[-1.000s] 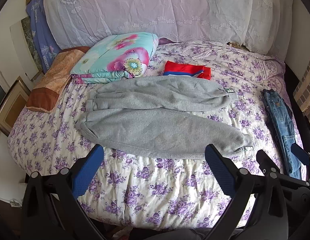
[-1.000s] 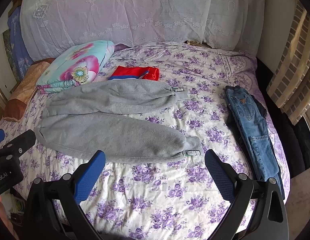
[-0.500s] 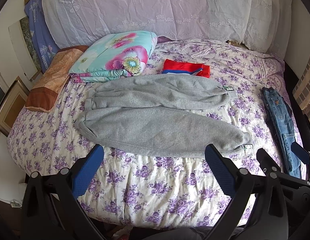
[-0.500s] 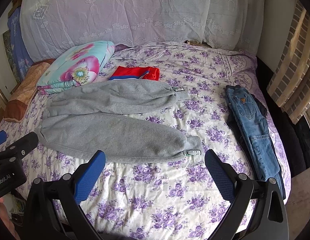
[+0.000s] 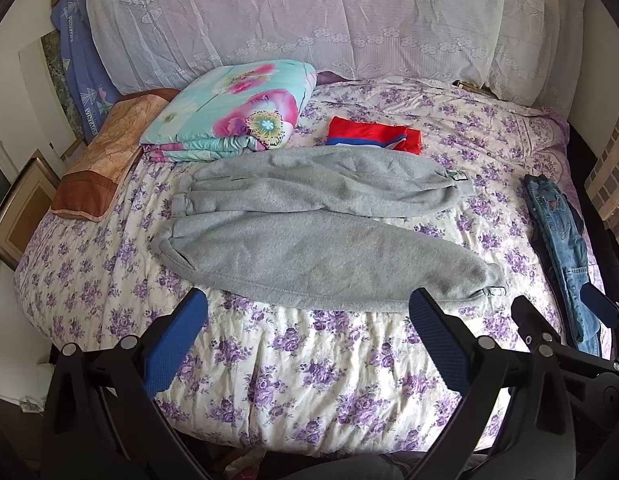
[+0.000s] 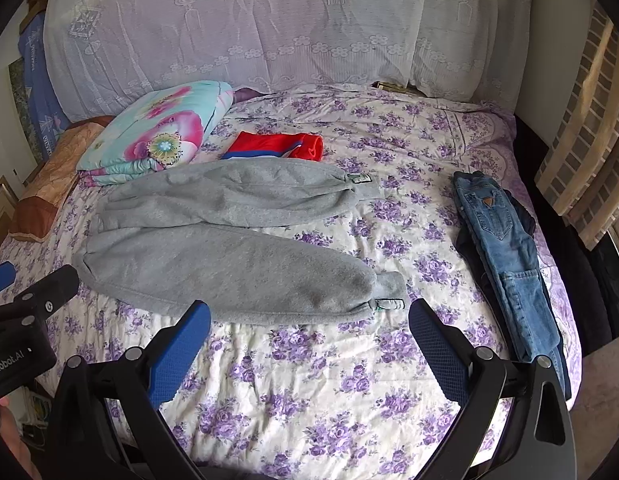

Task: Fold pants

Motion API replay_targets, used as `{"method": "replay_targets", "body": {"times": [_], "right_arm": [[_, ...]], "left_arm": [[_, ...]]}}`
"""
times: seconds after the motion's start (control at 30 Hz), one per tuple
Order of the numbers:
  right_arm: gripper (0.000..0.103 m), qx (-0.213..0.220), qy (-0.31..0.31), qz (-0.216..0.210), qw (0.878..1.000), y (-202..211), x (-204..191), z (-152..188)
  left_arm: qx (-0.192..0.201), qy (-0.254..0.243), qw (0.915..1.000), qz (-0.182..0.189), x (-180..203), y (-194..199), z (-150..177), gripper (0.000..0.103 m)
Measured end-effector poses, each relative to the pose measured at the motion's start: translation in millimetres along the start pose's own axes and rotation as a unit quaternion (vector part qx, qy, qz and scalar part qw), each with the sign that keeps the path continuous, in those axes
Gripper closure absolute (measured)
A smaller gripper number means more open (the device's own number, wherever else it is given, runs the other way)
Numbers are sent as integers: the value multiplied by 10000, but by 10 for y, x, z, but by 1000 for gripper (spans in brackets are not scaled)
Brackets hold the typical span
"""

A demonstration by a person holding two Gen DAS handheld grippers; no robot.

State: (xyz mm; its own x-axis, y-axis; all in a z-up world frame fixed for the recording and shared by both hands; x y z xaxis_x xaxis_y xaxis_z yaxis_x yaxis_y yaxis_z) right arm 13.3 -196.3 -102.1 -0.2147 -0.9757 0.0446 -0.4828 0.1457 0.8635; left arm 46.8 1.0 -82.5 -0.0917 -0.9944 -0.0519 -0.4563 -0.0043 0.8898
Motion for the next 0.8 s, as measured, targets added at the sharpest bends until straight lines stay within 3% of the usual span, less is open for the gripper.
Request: {"method": "replay_targets", "body": {"times": [0.8], "right_arm": [[3, -86, 39, -89, 9999, -37, -48, 25]], "left_arm": [[10, 20, 10000, -9, -79, 8, 85, 5]]}}
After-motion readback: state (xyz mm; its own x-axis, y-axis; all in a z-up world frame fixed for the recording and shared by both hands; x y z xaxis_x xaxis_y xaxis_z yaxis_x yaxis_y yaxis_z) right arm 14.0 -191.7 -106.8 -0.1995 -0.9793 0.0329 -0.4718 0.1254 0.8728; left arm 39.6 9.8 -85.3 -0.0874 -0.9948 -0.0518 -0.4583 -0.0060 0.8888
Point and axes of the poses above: each gripper's, at about its wrist camera, not at the fingertips, and y roughly against the way its jaws point, x to its right, z to its underside, the point moved 8 cm from there along -y, roughly the way its jaws point, and after that the axes turned 9 degrees about -x, right-handed, at the moved point
